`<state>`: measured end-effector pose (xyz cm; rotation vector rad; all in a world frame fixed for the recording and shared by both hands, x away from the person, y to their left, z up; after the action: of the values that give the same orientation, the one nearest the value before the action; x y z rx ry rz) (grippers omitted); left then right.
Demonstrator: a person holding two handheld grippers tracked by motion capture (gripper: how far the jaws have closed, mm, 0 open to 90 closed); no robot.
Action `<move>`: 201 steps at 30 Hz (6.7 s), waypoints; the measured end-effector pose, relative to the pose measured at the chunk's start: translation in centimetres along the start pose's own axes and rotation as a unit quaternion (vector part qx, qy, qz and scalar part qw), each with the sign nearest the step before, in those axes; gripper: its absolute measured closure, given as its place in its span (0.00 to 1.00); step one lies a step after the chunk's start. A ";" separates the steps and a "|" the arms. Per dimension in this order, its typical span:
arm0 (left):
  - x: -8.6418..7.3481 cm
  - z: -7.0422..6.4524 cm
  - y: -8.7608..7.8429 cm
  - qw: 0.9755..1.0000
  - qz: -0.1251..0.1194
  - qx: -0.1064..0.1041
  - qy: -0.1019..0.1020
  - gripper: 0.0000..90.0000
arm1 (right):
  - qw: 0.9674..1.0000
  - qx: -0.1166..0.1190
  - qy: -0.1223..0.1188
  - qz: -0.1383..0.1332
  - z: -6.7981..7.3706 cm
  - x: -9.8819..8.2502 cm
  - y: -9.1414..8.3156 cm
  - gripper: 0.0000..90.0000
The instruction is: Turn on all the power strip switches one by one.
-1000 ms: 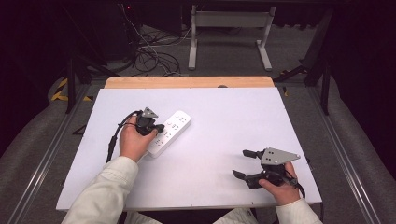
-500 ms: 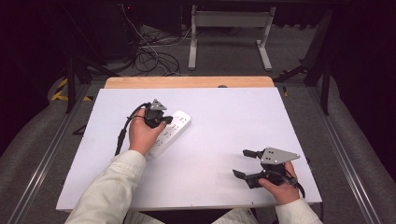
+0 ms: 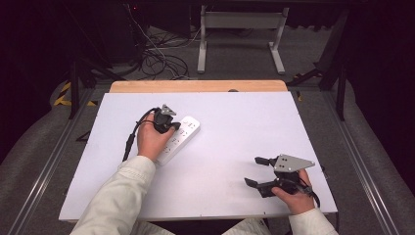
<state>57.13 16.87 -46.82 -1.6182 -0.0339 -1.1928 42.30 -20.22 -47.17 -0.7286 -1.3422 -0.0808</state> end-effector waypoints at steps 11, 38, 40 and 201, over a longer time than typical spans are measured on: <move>0.0 -0.1 0.1 1.000 0.002 0.006 0.001 1.00 | 1.000 0.001 -0.003 0.001 0.1 0.0 0.0 0.21; 0.2 -0.8 0.4 0.999 0.025 0.027 -0.008 1.00 | 1.000 0.002 -0.006 0.003 0.4 -0.1 -0.1 0.21; 0.2 -0.8 0.4 0.999 0.024 0.029 -0.006 1.00 | 1.000 0.002 -0.007 0.003 0.5 -0.1 -0.1 0.21; -9.4 -7.5 -15.0 0.964 -0.233 -0.118 0.055 0.36 | 1.000 -0.012 0.000 -0.009 -0.1 -0.2 -0.8 0.17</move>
<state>39.11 22.54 -43.27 -1.8059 -0.2185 -1.7004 42.04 -20.93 -46.98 -0.7366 -1.3502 -0.1115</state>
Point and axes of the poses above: each handheld gripper's, and its own axes: y roughly forward along the jaws, x roughly out of its top, z roughly to its left, the point moved 2 cm from there along y, roughly forward along the jaws, and after that the axes turned 2 degrees about y, right-handed, at the moved point
